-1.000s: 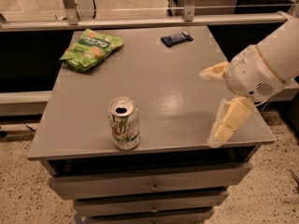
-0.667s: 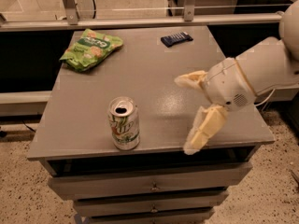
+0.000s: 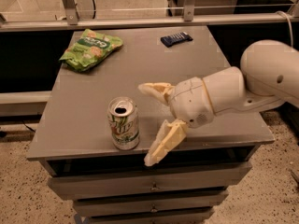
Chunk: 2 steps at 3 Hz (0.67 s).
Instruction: Move 7up can near green rice chip bag
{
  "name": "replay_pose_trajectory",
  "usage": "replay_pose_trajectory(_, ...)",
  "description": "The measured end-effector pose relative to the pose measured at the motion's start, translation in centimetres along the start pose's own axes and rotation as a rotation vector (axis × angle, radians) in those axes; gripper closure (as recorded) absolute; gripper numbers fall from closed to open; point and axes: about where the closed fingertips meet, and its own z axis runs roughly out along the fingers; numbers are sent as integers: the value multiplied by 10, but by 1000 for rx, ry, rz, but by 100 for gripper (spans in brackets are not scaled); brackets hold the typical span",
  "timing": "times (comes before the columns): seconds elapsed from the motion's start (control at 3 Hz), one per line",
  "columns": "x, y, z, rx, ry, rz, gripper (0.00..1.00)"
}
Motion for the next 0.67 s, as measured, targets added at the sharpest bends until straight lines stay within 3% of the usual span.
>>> replay_pose_trajectory(0.33,-2,0,26,13,-76,-3,14)
replay_pose_trajectory(0.67,0,-3,44,35,-111,17,38)
